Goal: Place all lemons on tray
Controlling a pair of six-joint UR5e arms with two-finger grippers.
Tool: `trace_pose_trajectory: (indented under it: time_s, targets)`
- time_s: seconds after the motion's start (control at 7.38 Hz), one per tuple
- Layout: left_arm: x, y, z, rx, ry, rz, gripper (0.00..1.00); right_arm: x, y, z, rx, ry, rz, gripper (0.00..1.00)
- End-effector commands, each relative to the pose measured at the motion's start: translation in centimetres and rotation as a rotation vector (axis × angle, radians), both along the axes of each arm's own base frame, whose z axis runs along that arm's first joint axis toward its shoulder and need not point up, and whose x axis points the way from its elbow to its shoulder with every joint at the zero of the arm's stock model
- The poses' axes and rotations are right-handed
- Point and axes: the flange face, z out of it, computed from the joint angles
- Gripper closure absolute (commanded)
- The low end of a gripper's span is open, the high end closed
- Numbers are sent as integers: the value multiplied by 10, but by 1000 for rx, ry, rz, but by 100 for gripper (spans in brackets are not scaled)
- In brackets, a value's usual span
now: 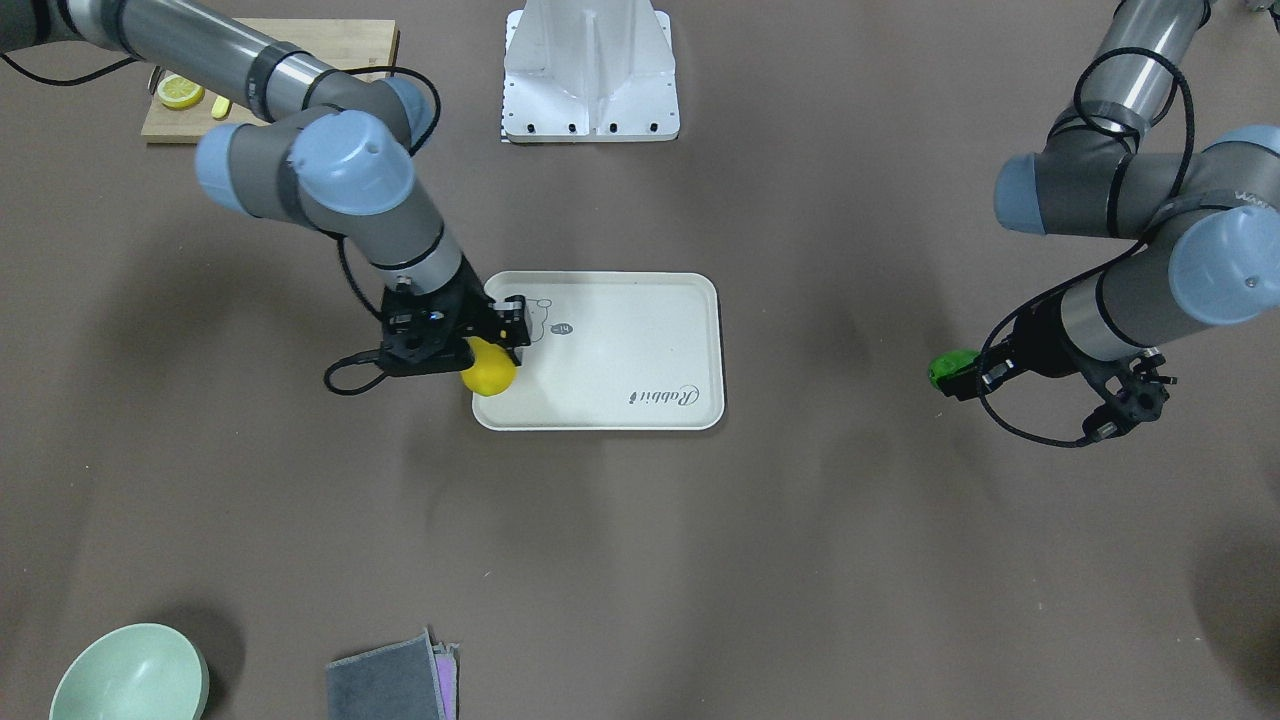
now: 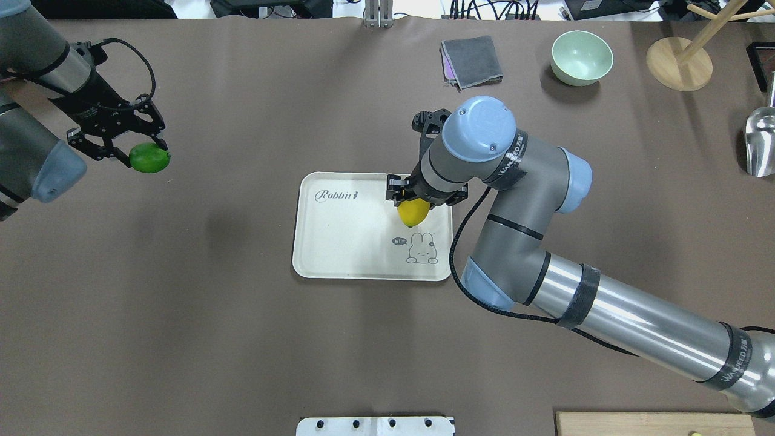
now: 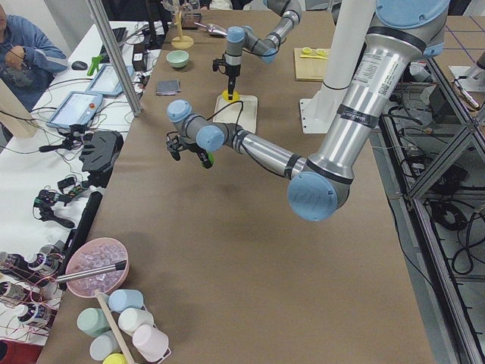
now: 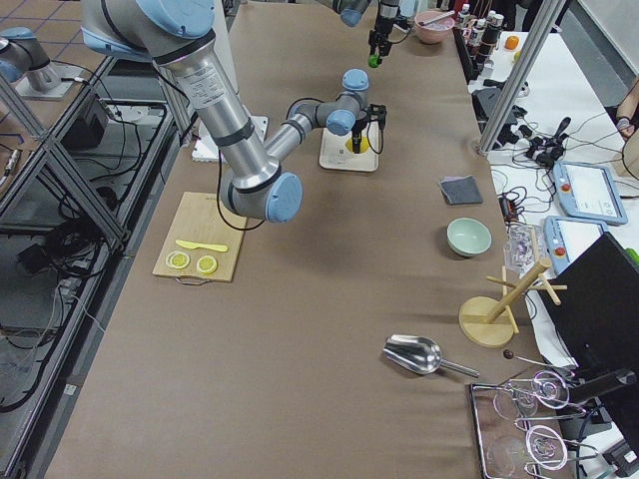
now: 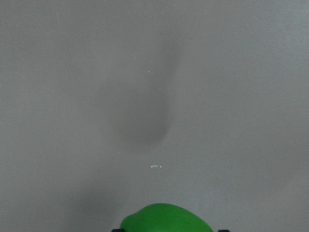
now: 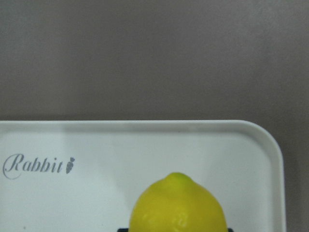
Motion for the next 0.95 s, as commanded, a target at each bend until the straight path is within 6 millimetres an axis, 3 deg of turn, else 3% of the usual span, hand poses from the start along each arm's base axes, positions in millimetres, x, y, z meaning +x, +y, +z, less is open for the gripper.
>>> trace_pose_trajectory:
  time_s: [0.0,0.14,0.27,0.41,0.54,0.68,0.81]
  targets:
    - [-14,-10,-12,40,6,15,100,-12,9,11,-5,17,-15,84]
    - [-49,-3,-51,100,35,-22,100,-12,10,19,-8,28,-15,1]
    - [-53,6,-70,110,32,-25,100,-12,9,19,-7,30,-8,0]
    - [-39,3,-80,107,31,-12,100,2,-1,14,-5,23,8,0]
    - [-29,2,-91,117,29,0,100,31,-21,10,-9,7,41,0]
    - [-3,3,-106,167,-27,-12,100,71,-37,20,-32,6,72,0]
    - [45,7,-127,189,-84,-11,100,116,-45,30,-46,2,104,0]
